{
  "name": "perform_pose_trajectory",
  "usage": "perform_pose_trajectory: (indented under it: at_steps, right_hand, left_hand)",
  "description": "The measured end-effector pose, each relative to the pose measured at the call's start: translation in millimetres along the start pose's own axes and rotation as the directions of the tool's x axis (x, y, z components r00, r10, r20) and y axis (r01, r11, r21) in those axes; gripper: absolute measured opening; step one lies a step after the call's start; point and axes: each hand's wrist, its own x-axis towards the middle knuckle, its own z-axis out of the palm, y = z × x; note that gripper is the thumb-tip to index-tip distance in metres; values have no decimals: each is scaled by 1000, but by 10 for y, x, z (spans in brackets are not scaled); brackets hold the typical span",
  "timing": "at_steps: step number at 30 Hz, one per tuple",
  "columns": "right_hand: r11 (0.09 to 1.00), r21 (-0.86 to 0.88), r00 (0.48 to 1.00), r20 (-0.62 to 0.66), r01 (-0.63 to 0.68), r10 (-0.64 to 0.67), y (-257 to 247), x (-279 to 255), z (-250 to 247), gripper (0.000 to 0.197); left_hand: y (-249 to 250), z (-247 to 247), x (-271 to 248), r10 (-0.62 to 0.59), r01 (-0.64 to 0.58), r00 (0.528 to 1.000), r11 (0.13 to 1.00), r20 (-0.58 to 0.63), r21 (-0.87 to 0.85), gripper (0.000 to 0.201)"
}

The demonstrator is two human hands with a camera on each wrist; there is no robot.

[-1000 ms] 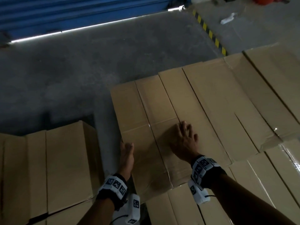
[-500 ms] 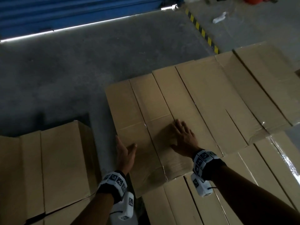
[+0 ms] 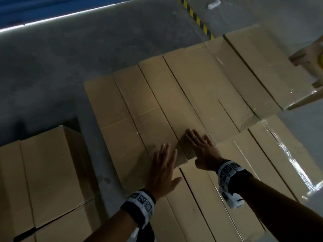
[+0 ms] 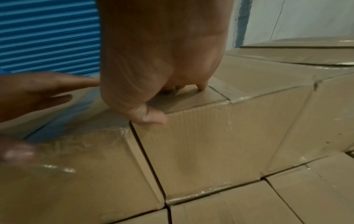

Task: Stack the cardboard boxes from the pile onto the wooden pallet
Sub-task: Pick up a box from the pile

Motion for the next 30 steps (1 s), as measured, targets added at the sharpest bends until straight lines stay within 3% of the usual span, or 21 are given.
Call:
perform_pose_trajectory:
  at_steps: [3,6,11,16,19,22,25,27,30]
  right_hand:
    - [999,-36,998,-60,1,-4,61,-57,151,109]
    - [1000,-5,989,-150,-4,3,53,-13,280,102]
    - [999,41,979,-205,12,-3,104,29,391,97]
    - [998,66,978,-208,9,5,99,20,378,94]
    - [998,69,985,-169,-4,16,74,-7,301,96]
    - [997,76,993,-111,-18,27,47,-62,143,98]
    - [978,203,996,-58,-51,64,23,-139,48,96]
    - [944,324,987,-114,-67,110,-19,-296,-39,97]
    - [859,506,953,-215,-77,212,-112,-704,-292,90]
  left_hand:
    - [172,138,230,-113,110,992,993,62,47,122]
    - [177,216,439,-176,171,984,981,42,94,116]
    - [128,244,537,-119,122,993,974,-26,191,105]
    - [130,247,531,-102,111,993,982,-65,153,108]
    - [162,172,541,-152,143,988,973,37,181,105]
    - [186,14,608,-208,165,944,970,254,179,115]
    - [165,-318,655,-206,213,910,977,360,20,113]
    - [186,-595,652,-211,253,921,963,328,-91,102]
    - [368,-1083,588,-235,260,960,950,152,-171,88]
